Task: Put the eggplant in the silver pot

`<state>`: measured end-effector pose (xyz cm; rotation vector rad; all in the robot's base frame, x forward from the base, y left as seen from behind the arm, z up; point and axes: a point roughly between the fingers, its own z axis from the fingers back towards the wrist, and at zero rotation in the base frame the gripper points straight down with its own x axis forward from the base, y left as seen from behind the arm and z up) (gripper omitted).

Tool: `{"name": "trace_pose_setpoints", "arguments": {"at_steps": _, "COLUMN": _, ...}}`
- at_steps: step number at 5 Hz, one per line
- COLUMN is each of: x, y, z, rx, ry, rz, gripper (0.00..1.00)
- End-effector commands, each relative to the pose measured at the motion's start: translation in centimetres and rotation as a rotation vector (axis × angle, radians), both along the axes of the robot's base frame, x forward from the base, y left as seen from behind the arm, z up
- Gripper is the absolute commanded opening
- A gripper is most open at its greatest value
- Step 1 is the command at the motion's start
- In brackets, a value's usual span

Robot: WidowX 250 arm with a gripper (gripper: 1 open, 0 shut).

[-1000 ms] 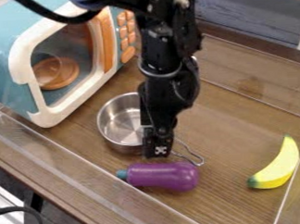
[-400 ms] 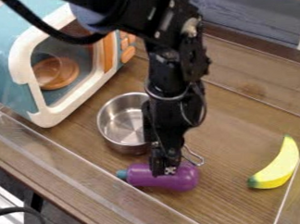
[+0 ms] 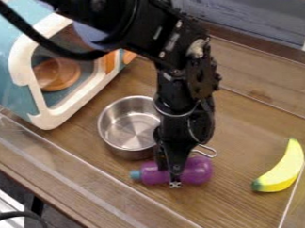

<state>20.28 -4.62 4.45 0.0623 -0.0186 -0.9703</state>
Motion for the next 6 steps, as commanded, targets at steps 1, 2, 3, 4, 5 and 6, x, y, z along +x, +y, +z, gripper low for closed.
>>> {"name": "trace_pose_setpoints", "arguments": {"at_steps": 1, "x": 0.4, "y": 0.0, "z": 0.5, "rx": -0.005, "ry": -0.003, "rz": 0.063, "gripper": 0.00}}
{"name": "trace_pose_setpoints", "arguments": {"at_steps": 2, "x": -0.2, "y": -0.3, "z": 0.5, "rx": -0.007, "ry": 0.000, "rz": 0.068, "gripper": 0.00}}
{"name": "trace_pose_setpoints", "arguments": {"at_steps": 3, "x": -0.8, "y": -0.6, "z": 0.6, "rx": -0.010, "ry": 0.003, "rz": 0.073, "gripper": 0.00}}
{"name": "trace_pose_setpoints", "arguments": {"at_steps": 4, "x": -0.6, "y": 0.0, "z": 0.3, "rx": -0.013, "ry": 0.008, "rz": 0.083, "gripper": 0.00}}
{"name": "trace_pose_setpoints", "arguments": {"at_steps": 5, "x": -0.4, "y": 0.6, "z": -0.1, "rx": -0.016, "ry": 0.013, "rz": 0.091, "gripper": 0.00}}
{"name": "trace_pose_setpoints", "arguments": {"at_steps": 6, "x": -0.1, "y": 0.9, "z": -0.1, "rx": -0.018, "ry": 0.015, "rz": 0.021, "gripper": 0.00}}
